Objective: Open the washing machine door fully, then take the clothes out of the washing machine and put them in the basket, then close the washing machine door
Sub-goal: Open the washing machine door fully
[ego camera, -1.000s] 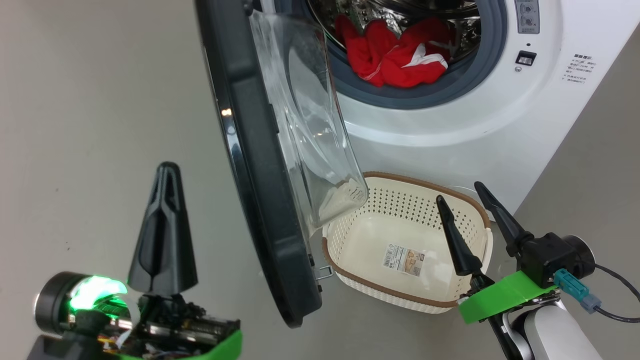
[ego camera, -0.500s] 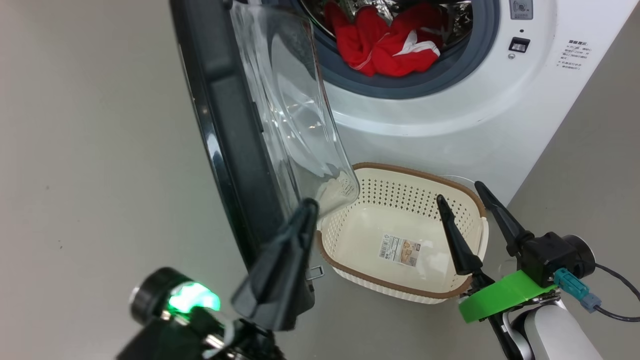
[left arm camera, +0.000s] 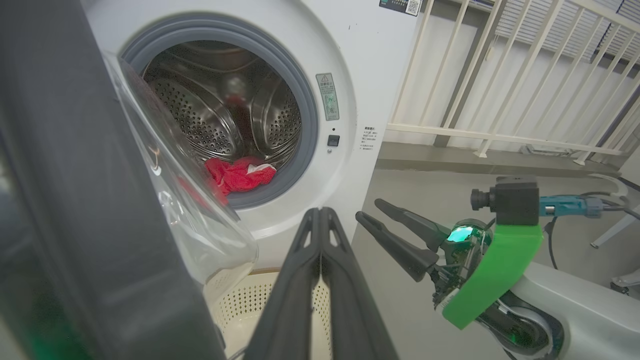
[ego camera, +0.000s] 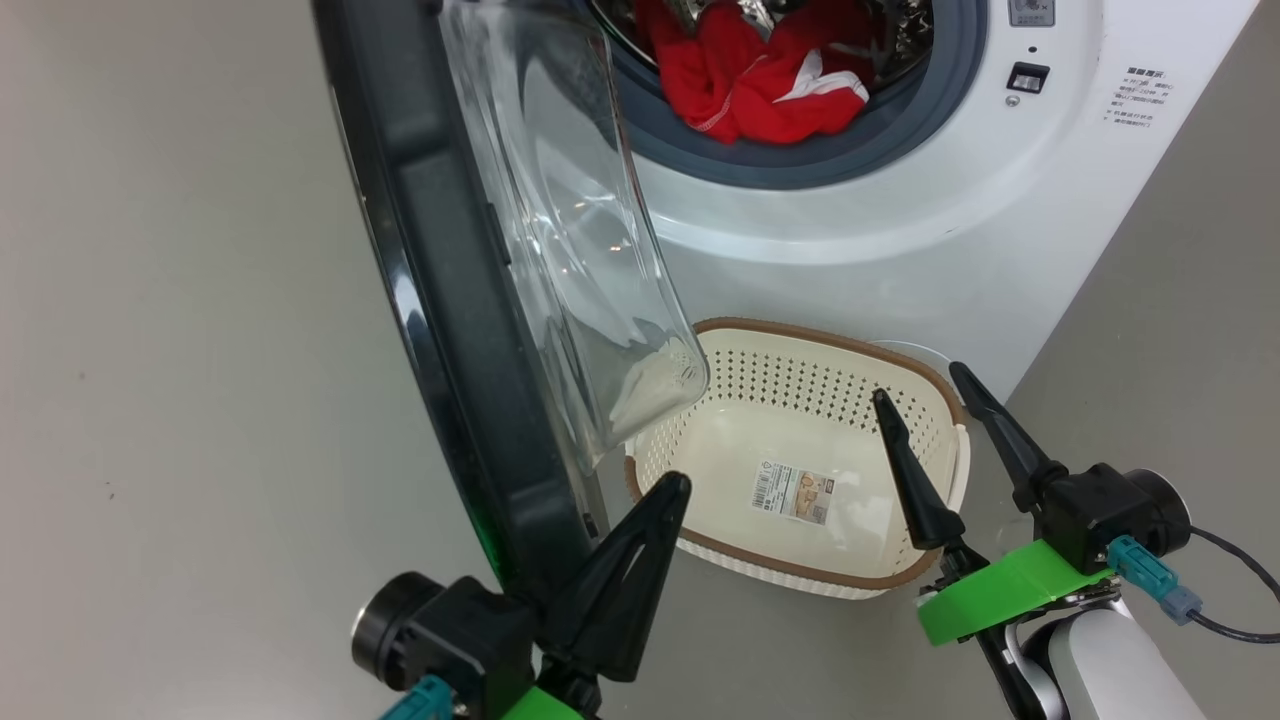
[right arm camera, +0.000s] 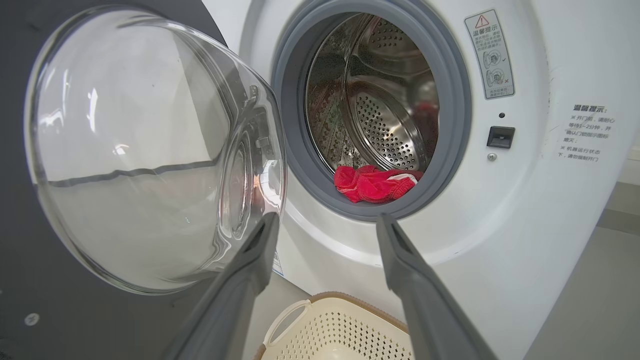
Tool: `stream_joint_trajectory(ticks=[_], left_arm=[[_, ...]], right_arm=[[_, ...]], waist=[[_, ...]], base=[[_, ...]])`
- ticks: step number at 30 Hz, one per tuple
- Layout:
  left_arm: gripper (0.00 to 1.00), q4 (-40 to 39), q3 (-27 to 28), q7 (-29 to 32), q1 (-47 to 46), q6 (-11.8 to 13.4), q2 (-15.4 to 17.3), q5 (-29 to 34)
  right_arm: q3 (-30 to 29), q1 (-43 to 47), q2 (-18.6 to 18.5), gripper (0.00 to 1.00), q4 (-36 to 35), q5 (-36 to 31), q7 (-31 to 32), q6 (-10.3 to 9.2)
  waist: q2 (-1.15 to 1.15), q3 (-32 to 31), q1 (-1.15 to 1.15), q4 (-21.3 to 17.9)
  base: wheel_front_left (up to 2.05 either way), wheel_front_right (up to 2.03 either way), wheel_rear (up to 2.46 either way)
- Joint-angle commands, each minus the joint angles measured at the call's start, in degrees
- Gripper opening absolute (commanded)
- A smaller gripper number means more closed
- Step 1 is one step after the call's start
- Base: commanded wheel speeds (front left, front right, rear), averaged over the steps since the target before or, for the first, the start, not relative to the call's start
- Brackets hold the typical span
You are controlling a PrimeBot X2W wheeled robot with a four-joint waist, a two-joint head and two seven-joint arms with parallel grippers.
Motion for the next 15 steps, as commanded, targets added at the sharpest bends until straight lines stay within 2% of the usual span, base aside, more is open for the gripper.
stream_joint_trajectory(ticks=[1, 10, 15], left_arm=[[0.0, -0.93, 1.9, 0.09, -0.03, 0.64, 0.54, 0.31], [0.0, 2.7, 3.41, -0.34, 0.44, 3.88, 1.2, 3.02], [0.0, 2.91, 3.7, -0.34, 0.83, 4.85, 1.48, 3.64]], right_arm=[[1.37, -1.86, 0.38, 1.0, -1.38, 0.0, -0.36, 0.28], [0.96, -1.62, 0.38, 1.0, -1.31, -0.39, -0.36, 0.28], [1.02, -1.42, 0.38, 1.0, -1.25, -0.61, -0.36, 0.28]], waist=[[0.0, 0.09, 0.0, -0.04], [0.0, 0.34, 0.0, 0.56], [0.0, 0.39, 0.0, 1.52]], base=[[0.0, 0.0, 0.0], [0.0, 0.0, 0.0], [0.0, 0.0, 0.0]])
